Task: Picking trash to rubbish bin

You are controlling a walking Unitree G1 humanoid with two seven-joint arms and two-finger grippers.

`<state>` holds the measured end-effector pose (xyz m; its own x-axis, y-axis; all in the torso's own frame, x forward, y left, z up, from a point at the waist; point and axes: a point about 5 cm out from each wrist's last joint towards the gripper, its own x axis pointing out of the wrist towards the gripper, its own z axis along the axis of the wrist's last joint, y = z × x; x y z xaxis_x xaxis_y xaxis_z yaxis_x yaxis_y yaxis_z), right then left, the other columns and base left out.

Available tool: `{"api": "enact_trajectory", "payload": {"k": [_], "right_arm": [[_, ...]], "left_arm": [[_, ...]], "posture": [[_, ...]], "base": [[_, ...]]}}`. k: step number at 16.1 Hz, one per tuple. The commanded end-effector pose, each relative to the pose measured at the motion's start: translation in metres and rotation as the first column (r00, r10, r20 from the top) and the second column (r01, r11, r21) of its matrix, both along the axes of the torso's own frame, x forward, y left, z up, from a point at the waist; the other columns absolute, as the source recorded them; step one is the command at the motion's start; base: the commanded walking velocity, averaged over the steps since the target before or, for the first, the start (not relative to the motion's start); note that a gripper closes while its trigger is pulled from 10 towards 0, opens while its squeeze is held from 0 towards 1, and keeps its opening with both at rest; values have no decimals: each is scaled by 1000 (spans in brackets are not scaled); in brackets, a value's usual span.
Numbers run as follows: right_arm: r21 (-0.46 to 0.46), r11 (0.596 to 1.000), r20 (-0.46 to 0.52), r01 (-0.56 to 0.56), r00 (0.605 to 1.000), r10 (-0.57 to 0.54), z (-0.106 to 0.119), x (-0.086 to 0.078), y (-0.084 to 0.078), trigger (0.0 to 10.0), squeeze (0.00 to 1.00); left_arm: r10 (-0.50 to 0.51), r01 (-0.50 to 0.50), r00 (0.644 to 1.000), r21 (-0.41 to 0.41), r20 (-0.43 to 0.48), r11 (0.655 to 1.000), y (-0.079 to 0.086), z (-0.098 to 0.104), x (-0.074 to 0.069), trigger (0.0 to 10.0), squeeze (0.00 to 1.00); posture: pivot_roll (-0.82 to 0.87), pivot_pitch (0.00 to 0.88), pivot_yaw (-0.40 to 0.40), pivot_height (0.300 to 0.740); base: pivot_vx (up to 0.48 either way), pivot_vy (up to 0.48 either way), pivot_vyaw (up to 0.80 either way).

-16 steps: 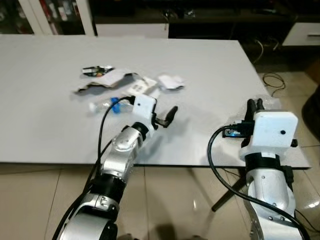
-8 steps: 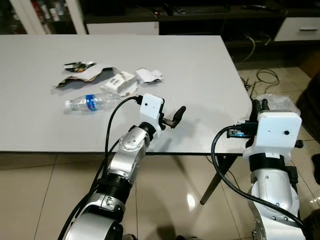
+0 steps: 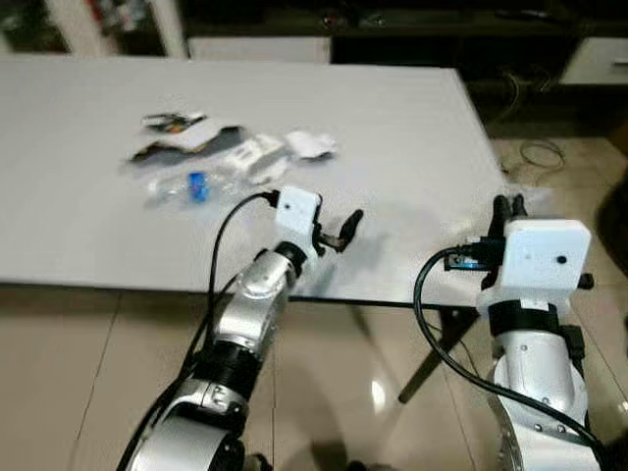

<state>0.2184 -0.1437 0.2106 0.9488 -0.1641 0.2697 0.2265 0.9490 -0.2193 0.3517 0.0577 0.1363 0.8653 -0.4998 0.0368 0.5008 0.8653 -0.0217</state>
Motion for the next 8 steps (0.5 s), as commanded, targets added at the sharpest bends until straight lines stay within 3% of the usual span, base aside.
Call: {"api": "enact_trajectory", "payload": {"k": [1, 8], "right_arm": [[3, 1000, -3, -6, 1000, 6, 0, 0, 0, 10000, 0], [8, 1000, -3, -13, 1000, 13, -1, 1, -1, 10000, 0]], "left_arm": [[35, -35, 999, -1, -7, 999, 5, -1, 2, 10000, 0], [91, -90, 996, 18, -14, 996, 11, 1, 11, 10000, 0]], "posture": [[1, 95, 4, 740], [1, 89, 0, 740]], "base": [[0, 0, 800], [0, 0, 800]]}}
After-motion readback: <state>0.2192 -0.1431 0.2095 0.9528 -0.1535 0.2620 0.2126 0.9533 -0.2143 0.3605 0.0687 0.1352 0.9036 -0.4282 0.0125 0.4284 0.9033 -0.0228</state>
